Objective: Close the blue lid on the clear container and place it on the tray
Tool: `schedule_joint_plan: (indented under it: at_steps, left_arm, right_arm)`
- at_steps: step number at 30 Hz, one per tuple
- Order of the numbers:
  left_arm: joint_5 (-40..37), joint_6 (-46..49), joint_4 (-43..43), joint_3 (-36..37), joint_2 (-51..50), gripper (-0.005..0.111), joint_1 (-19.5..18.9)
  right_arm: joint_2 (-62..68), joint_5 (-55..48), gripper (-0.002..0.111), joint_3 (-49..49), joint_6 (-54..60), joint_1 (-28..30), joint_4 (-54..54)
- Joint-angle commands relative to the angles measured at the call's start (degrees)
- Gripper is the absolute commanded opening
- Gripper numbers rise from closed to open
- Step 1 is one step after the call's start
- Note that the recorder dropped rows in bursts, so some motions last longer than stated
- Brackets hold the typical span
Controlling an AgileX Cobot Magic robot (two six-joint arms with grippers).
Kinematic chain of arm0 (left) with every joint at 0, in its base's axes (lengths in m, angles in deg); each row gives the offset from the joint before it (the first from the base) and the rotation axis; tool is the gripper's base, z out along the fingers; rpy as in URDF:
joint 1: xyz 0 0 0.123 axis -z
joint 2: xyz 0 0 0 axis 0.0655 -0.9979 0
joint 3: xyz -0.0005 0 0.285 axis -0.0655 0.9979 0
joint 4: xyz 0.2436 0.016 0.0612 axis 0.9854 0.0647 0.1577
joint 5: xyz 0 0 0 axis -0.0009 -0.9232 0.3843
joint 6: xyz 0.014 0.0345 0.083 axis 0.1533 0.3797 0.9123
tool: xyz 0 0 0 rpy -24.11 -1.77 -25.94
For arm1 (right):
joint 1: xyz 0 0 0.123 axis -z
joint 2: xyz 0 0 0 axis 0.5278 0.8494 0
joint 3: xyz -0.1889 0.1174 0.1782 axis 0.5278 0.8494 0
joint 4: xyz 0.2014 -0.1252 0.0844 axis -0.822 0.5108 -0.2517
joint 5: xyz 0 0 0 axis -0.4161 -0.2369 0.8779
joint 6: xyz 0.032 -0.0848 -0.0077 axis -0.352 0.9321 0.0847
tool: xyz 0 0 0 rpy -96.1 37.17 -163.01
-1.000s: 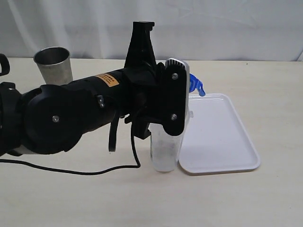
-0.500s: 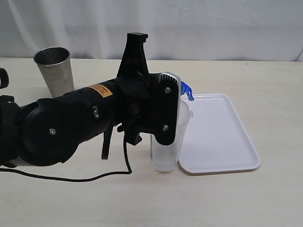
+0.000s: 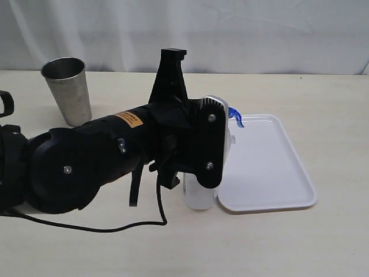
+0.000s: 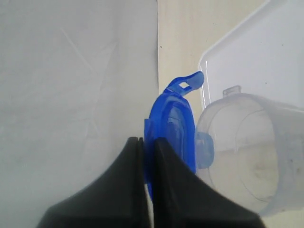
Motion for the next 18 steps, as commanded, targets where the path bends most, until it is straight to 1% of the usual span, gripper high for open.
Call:
schedule_joint_plan:
  at_steps: [1, 3, 4, 12, 18]
  left_arm:
    - [-2.6, -0.1, -1.6, 0.2, 0.2, 0.000, 0.2]
    - [-5.3, -0.1, -1.8, 0.2, 0.2, 0.000, 0.2]
    - [-6.2, -0.1, -3.2, 0.2, 0.2, 0.000, 0.2]
    - [-6.2, -0.1, -3.9, 2.2, 0.2, 0.000, 0.2]
    - [-7.5, -0.1, -5.0, 2.3, 0.2, 0.000, 0.2]
  right_arm:
    - [-0.3, 0.2, 0.004, 0.1, 0.1, 0.2, -0.3]
    - [-0.3, 0.2, 0.004, 0.1, 0.1, 0.2, -0.3]
    - [-0.3, 0.2, 0.004, 0.1, 0.1, 0.2, -0.3]
    - [-0.3, 0.2, 0.004, 0.1, 0.1, 0.2, -0.3]
    - [-0.3, 0.2, 0.004, 0.1, 0.1, 0.2, -0.3]
